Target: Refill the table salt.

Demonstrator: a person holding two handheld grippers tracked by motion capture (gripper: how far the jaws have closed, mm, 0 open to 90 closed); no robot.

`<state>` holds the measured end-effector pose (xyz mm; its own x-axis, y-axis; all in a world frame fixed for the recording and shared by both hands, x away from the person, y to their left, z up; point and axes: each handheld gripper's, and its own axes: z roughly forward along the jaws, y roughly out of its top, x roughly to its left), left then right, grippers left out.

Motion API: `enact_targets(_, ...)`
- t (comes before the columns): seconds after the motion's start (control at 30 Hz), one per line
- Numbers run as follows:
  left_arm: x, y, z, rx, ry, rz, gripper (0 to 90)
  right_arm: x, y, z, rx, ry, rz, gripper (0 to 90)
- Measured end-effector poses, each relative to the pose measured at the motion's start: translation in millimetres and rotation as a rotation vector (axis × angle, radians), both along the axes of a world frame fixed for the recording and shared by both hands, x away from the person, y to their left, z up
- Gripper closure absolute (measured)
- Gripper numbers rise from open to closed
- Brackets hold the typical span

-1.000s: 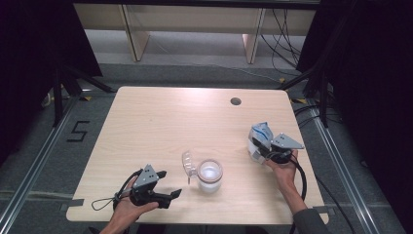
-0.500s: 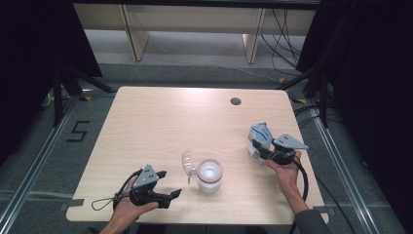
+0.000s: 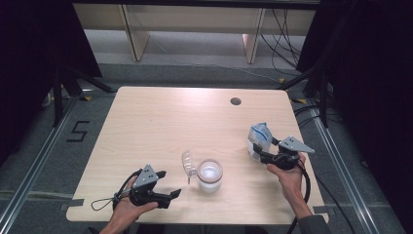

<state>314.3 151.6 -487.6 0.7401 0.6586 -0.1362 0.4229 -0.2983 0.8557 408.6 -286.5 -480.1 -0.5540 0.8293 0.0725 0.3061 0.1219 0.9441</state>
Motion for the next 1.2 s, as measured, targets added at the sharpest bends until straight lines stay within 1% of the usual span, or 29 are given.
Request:
enact_targets(0.03,0.3,0.2,0.0,0.002,-0.004,-0.005,15.3,-1.5,-0.1,-0.1,-0.007,-0.011,-0.005,29.1)
enact_targets(0.07,0.2,0.1,0.0,0.002,-0.005,-0.004,15.3,-5.1,0.9,0.6,-0.007,0.008,-0.014,28.4)
enact_targets(0.1,0.2,0.4,0.1,0.006,-0.005,-0.006,15.3,-6.8,0.9,0.6,-0.014,0.020,-0.005,27.9)
enact_targets(0.13,0.2,0.3,0.3,0.005,-0.004,-0.006,15.3,-11.7,3.7,0.7,0.009,0.049,-0.033,27.7)
enact_targets(0.17,0.2,0.3,0.3,0.005,-0.003,-0.006,15.3,-13.1,2.6,0.1,-0.004,0.038,-0.027,27.1)
enact_targets(0.2,0.2,0.2,0.4,0.005,-0.003,-0.006,15.3,-14.9,1.9,0.6,-0.023,0.046,-0.037,26.9)
enact_targets(0.23,0.0,0.0,0.6,0.008,-0.003,-0.003,15.3,-15.1,1.4,-0.2,-0.014,0.026,-0.017,26.9)
enact_targets(0.27,0.1,-0.1,0.6,0.009,-0.002,-0.003,15.3,-18.9,2.3,0.3,-0.006,0.044,-0.034,26.9)
enact_targets(0.3,0.3,-0.2,0.7,0.010,-0.001,-0.002,15.3,-19.2,1.3,-0.6,-0.006,0.031,-0.031,26.9)
enact_targets(0.33,0.5,-0.2,0.6,0.011,-0.002,-0.005,15.3,-22.8,0.1,0.0,-0.010,0.055,-0.037,26.8)
enact_targets(0.37,0.2,-0.6,0.8,0.015,-0.002,0.001,15.3,-23.5,-0.8,-0.4,-0.015,0.063,-0.032,26.7)
enact_targets(0.4,0.2,-0.7,0.9,0.016,-0.003,0.000,15.3,-25.9,1.0,-2.2,-0.001,0.058,-0.040,26.6)
enact_targets(0.43,0.2,-0.7,1.1,0.016,-0.004,0.000,15.3,-26.9,0.9,-2.5,-0.011,0.059,-0.035,26.5)
enact_targets(0.47,-1.0,-1.7,0.7,0.004,0.012,0.014,15.3,-28.7,0.8,-2.5,-0.031,0.060,-0.044,26.4)
enact_targets(0.5,-1.1,-1.7,0.5,0.004,0.013,0.015,15.3,-28.9,-0.2,-2.7,-0.053,0.044,-0.037,26.2)
enact_targets(0.53,-0.7,-1.1,0.6,0.010,0.007,0.010,15.3,-31.0,0.4,-2.6,-0.033,0.053,-0.033,26.1)
enact_targets(0.6,0.0,0.1,0.7,0.011,0.000,0.002,15.3,-33.2,-0.5,-1.5,-0.059,0.040,-0.035,25.7)
enact_targets(0.63,0.2,0.6,0.5,0.008,-0.003,0.000,15.3,-34.6,0.4,-1.7,-0.057,0.046,-0.028,25.0)
enact_targets(0.67,0.1,0.9,0.5,0.007,-0.004,0.001,15.3,-36.7,-0.1,-0.5,-0.072,0.051,-0.020,25.0)
enact_targets(0.73,-0.8,1.3,1.0,0.016,-0.007,0.010,15.3,-39.4,1.5,-1.2,-0.064,0.051,-0.018,24.5)
enact_targets(0.77,-1.1,1.6,1.2,0.020,-0.005,0.010,15.3,-40.3,2.0,-1.7,-0.073,0.041,-0.019,24.1)
enact_targets(0.87,-1.2,1.6,1.3,0.020,-0.005,0.010,15.3,-44.5,3.9,-1.4,-0.065,0.068,-0.001,23.0)
enact_targets(0.9,-1.1,1.5,1.3,0.020,-0.005,0.010,15.3,-47.1,4.7,-0.9,-0.057,0.074,-0.016,22.5)
enact_targets(0.93,-1.1,1.4,1.3,0.020,-0.005,0.011,15.3,-47.7,4.6,-1.0,-0.060,0.066,-0.010,22.5)
enact_targets(1.0,-1.0,1.2,1.2,0.018,-0.005,0.011,15.3,-52.1,5.3,-0.4,-0.048,0.083,0.004,19.6)
enact_targets(1.1,-1.2,1.2,0.8,0.010,-0.002,0.015,15.3,-55.5,6.7,-0.4,-0.050,0.083,-0.001,18.8)
enact_targets(1.13,-0.9,1.4,0.7,0.007,0.000,0.010,15.3,-57.9,8.7,-0.9,-0.026,0.095,-0.003,18.1)
enact_targets(1.17,-0.9,1.5,0.6,0.006,0.000,0.010,15.3,-57.5,7.1,-0.5,-0.041,0.085,0.015,17.2)
enact_targets(1.2,-1.0,1.6,0.6,0.006,0.000,0.011,15.3,-60.5,9.0,-0.3,-0.038,0.102,0.008,17.0)
